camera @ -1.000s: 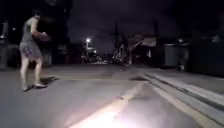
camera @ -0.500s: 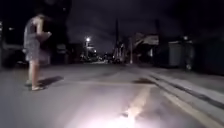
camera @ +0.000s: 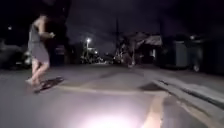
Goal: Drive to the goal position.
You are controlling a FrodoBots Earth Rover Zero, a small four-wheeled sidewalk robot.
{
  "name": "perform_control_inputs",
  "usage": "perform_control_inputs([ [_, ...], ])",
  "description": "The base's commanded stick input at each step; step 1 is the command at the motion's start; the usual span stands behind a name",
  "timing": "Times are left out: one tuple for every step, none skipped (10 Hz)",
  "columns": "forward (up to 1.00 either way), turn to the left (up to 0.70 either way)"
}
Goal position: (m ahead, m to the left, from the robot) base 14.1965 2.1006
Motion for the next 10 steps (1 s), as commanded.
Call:
perform_control_inputs([
  [1.00, 0.00],
  [1.00, 0.00],
  [1.00, 0.00],
  [1.00, 0.00],
  [1.00, 0.00],
  [1.00, 0.00],
  [1.00, 0.00],
  [1.00, 0.00],
  [1.00, 0.00],
  [1.00, 0.00],
])
